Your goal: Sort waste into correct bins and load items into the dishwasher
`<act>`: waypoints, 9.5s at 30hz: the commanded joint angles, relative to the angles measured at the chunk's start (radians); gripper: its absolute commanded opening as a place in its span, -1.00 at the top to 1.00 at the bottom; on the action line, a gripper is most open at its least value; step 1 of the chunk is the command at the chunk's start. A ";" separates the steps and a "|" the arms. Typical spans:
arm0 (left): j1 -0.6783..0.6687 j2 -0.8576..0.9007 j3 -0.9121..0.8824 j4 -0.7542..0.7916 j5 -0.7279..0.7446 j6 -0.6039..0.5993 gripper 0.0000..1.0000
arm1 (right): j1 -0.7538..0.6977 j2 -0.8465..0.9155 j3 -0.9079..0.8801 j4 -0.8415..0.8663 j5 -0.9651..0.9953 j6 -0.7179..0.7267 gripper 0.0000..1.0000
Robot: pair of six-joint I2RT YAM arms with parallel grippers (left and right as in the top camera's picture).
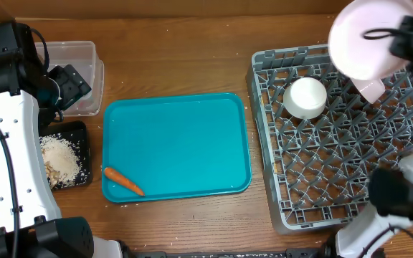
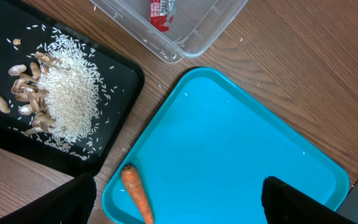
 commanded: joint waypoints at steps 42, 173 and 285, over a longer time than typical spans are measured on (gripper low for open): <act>-0.001 -0.004 0.011 0.005 -0.042 -0.006 -0.81 | 0.015 -0.536 -1.276 0.674 0.479 -0.100 0.92; 0.235 0.039 -0.561 0.520 -0.202 -0.140 0.92 | 0.236 -0.475 -1.184 0.786 -0.542 -0.158 -0.40; 0.592 0.034 -0.911 0.898 0.076 -0.164 0.92 | 0.236 -0.475 -1.184 0.741 -0.497 -0.158 -0.30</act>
